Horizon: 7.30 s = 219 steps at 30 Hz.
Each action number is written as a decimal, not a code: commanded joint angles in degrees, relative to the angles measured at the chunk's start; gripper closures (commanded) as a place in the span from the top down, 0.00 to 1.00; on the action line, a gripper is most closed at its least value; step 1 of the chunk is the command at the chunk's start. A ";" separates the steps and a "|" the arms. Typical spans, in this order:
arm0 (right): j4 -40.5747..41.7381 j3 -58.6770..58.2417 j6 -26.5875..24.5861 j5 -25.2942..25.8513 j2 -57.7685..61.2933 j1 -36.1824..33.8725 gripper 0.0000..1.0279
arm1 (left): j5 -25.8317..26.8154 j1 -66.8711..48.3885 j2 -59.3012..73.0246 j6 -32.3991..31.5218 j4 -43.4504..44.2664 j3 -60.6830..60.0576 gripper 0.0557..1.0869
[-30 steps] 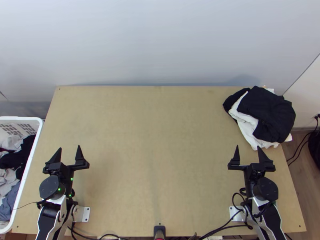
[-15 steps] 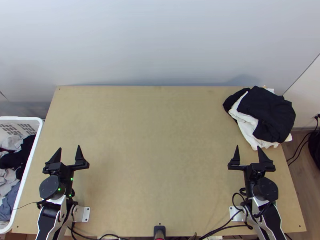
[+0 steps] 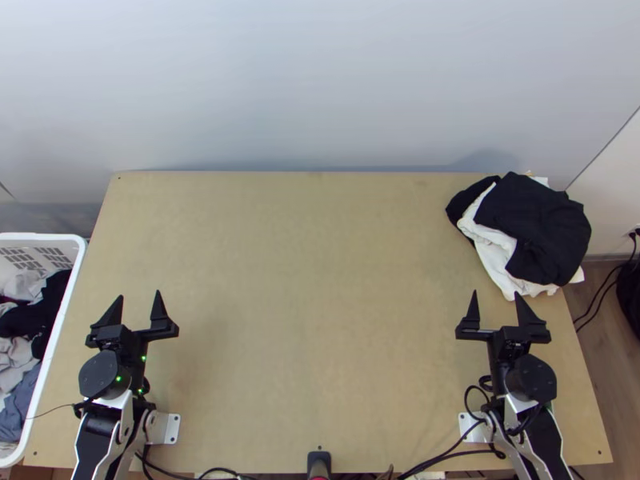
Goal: Fold the t-shirt
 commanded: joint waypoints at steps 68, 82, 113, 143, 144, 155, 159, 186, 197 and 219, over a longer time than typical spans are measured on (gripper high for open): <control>-23.19 44.21 6.35 9.06 43.43 2.90 0.96 | 21.25 72.61 124.29 -12.82 -13.35 80.86 0.95; -21.79 45.35 6.44 9.06 49.49 2.55 0.96 | 14.31 68.92 139.41 -12.91 -14.41 91.06 0.90; -28.03 58.71 5.73 9.15 59.25 0.17 0.96 | 30.92 66.02 106.89 -10.45 -30.67 92.47 0.04; -25.13 63.55 6.00 9.24 49.84 -4.40 0.96 | 19.32 -15.90 68.13 -20.65 -31.98 73.31 0.04; -25.13 63.28 6.00 9.24 49.67 -4.40 0.96 | 18.70 -18.62 68.83 -20.82 -31.11 72.69 0.04; -25.13 60.38 6.26 9.24 47.12 -7.82 0.96 | 13.87 -42.35 85.62 -19.24 -28.47 83.15 0.04; -24.77 60.38 6.61 9.15 46.77 -10.46 0.96 | 12.37 -48.68 94.14 -18.71 -28.29 90.62 0.04; -22.14 58.27 9.16 8.36 50.55 -12.92 0.96 | 10.88 -43.76 94.84 -22.14 -44.03 97.39 0.95; -26.00 58.19 13.03 -1.40 53.18 -8.09 0.93 | 11.05 -25.74 87.64 -19.68 -36.73 74.27 0.95; -32.07 58.80 16.81 -10.54 58.02 4.83 0.93 | 11.23 -23.37 98.18 -19.06 -21.96 65.84 0.72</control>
